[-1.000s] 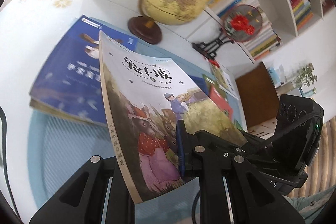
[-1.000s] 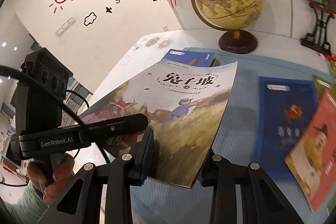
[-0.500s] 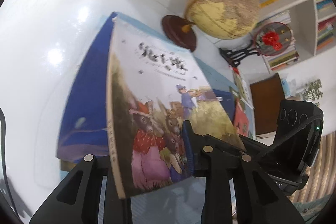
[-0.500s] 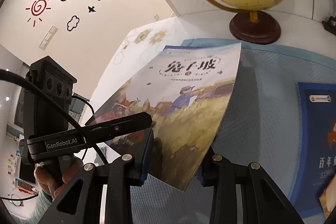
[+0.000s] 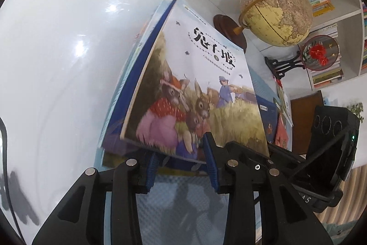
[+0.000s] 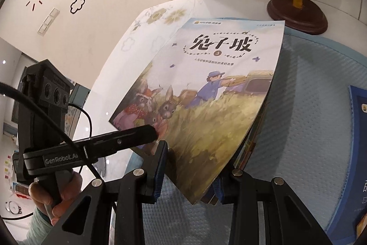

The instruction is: Organize books

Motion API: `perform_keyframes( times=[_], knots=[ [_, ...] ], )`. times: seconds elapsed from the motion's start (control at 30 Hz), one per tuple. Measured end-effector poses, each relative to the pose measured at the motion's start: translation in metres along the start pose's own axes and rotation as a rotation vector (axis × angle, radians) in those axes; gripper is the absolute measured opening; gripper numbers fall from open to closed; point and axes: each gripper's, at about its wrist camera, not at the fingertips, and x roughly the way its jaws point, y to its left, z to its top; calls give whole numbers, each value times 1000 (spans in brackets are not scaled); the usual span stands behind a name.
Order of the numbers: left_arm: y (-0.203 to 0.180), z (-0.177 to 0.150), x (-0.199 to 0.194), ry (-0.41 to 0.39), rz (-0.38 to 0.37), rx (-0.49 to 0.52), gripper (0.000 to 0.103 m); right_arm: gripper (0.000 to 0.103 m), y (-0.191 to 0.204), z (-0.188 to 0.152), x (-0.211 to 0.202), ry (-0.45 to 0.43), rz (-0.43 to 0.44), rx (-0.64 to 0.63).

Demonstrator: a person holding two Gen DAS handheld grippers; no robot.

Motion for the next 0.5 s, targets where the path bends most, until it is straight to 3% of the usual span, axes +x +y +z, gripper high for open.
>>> perform_keyframes(
  times=[0.17, 0.33, 0.5],
  knots=[
    [7, -17, -9, 2, 26, -24, 35, 35, -2, -6, 8, 32, 5, -25],
    [10, -45, -10, 90, 112, -7, 35, 56, -2, -25, -3, 76, 47, -47],
    [-20, -71, -10, 108, 125, 87, 35, 58, -24, -83, -30, 108, 24, -67]
  ],
)
